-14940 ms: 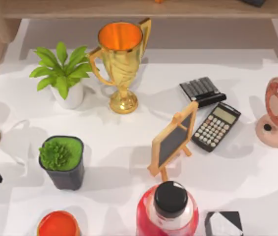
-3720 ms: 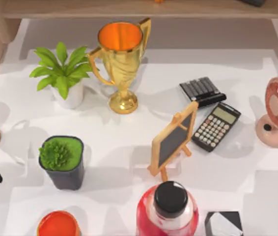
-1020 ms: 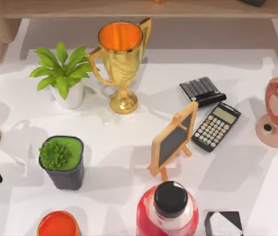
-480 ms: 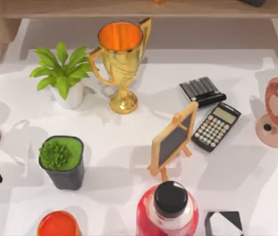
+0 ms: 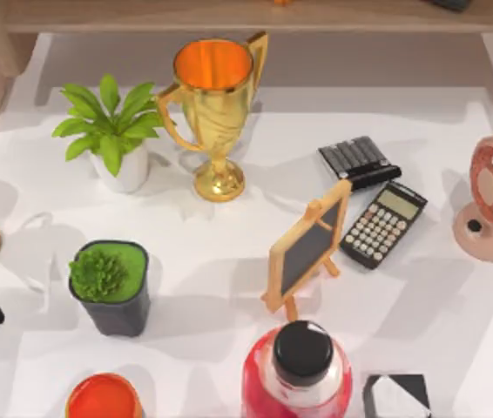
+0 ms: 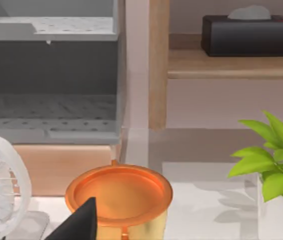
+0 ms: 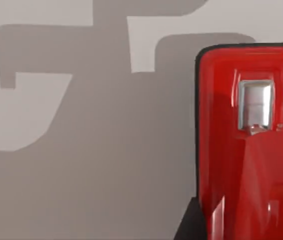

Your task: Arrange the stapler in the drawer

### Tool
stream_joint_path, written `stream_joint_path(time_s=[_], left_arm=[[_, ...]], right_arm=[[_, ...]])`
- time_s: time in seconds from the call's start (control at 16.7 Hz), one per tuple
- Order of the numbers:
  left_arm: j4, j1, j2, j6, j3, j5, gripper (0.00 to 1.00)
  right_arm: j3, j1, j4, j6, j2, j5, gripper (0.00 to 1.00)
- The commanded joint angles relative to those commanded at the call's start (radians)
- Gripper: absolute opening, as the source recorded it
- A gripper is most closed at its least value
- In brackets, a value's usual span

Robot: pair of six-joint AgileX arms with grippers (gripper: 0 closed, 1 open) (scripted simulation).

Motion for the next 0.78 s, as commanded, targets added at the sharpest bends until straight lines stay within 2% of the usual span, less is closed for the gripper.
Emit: stream_joint_path(time_s=[0.24,0.78], left_arm=[[0.000,0.000,0.000,0.000,0.000,0.000,1.00],[0.000,0.000,0.000,0.000,0.000,0.000,1.00]], right_arm=[[0.000,0.000,0.000,0.000,0.000,0.000,0.00],[0.000,0.000,0.000,0.000,0.000,0.000,0.68]])
